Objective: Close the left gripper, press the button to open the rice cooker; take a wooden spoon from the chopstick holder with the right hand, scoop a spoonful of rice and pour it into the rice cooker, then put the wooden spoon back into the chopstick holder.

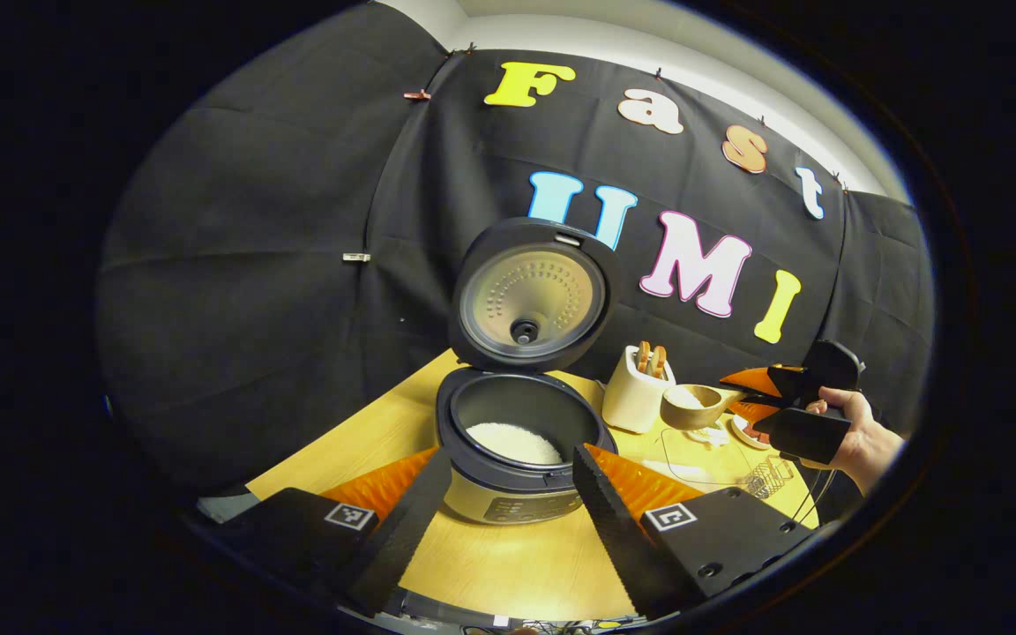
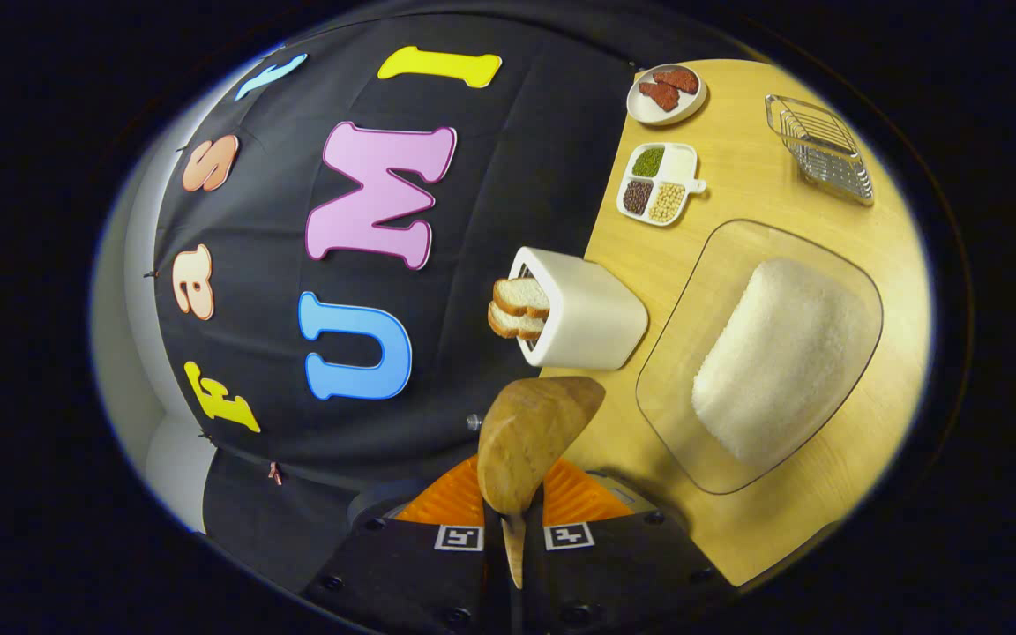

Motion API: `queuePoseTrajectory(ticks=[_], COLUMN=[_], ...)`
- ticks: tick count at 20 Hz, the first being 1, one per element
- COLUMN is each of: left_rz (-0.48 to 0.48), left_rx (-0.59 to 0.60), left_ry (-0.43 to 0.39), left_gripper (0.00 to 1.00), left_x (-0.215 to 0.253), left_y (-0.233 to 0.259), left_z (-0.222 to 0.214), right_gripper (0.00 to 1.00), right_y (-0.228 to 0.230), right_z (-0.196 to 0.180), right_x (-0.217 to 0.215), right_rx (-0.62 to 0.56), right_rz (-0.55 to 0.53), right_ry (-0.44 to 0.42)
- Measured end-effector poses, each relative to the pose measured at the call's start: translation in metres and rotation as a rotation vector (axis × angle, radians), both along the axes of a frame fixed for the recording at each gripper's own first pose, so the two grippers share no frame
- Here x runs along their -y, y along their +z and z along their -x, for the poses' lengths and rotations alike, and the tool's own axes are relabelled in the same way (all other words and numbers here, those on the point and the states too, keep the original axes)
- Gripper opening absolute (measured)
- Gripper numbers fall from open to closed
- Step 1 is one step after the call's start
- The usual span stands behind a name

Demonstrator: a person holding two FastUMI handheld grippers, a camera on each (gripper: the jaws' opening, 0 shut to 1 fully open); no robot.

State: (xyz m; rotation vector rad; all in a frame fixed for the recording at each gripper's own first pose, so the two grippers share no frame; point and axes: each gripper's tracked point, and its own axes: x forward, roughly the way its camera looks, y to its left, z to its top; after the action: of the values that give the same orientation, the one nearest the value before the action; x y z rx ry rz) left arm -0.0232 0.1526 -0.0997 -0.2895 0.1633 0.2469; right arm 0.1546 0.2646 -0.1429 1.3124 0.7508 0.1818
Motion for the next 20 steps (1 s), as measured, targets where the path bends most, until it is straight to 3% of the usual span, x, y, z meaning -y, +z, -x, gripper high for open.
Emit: queuePoseTrajectory(ticks=[4,8,10,15,20], left_rz=[-0.005,-0.031,-0.041,-0.021,0.016], left_rx=[0.012,0.023,0.018,-0.004,-0.013], left_ry=[0.038,0.067,0.073,0.080,0.082], left_gripper=[0.95,0.95,0.95,0.95,0.95], left_x=[-0.020,-0.036,-0.042,-0.048,-0.053], left_y=[0.002,0.013,0.012,0.006,0.000], left_z=[0.017,0.022,0.024,0.020,0.009], right_gripper=[0.10,0.10,0.10,0.10,0.10], right_y=[0.008,0.012,0.013,0.012,0.009], right_z=[0.010,0.017,0.017,0.015,0.014], right_x=[-0.049,-0.102,-0.125,-0.163,-0.197], right_rx=[-0.003,0.034,0.092,0.345,0.455], right_rz=[-0.012,0.043,0.127,0.486,0.588], right_ry=[0.079,0.174,0.233,0.400,0.478])
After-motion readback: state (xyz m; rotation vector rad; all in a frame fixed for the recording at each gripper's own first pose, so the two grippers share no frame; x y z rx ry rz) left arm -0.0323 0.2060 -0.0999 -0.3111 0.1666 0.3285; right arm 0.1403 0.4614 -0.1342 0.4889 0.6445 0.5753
